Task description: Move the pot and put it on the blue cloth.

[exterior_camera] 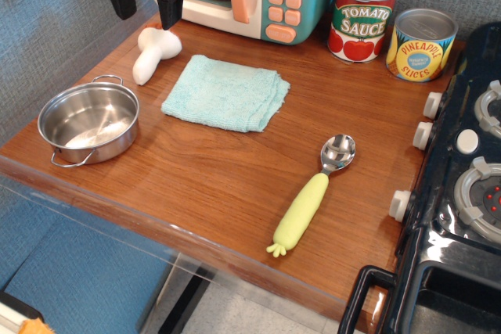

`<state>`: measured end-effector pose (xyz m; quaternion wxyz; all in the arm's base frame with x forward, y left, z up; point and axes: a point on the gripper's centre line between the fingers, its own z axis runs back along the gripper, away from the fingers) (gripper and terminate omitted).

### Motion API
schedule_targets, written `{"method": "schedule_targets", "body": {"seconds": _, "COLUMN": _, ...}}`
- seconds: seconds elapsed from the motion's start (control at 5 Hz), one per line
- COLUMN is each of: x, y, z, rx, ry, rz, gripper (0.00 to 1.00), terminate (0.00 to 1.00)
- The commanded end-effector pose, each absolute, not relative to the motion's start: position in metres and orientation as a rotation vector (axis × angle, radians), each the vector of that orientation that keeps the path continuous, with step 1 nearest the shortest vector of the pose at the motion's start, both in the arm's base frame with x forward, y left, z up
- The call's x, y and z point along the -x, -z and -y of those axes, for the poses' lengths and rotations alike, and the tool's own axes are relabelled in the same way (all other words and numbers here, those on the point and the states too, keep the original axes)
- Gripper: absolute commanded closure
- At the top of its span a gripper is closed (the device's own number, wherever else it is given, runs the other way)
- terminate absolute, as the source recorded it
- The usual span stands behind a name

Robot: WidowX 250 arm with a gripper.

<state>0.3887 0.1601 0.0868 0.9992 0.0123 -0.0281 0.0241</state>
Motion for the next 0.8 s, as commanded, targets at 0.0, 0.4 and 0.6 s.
{"method": "schedule_targets", "body": {"seconds": 0.0, "x": -0.389, "y": -0.087, "z": -0.160, "rx": -0.025, "ry": -0.048, "rz": 0.056, "gripper": 0.00, "terminate": 0.00}}
{"method": "schedule_targets", "body": {"seconds": 0.4, "x": -0.333, "y": -0.105, "z": -0.129, "rx": -0.143, "ry": 0.009, "rz": 0.089, "gripper": 0.00, "terminate": 0.00}}
{"method": "schedule_targets", "body": {"seconds": 0.6, "x": -0.311, "y": -0.096, "z": -0.121, "rx": -0.153, "ry": 0.021, "rz": 0.082, "gripper": 0.00, "terminate": 0.00}}
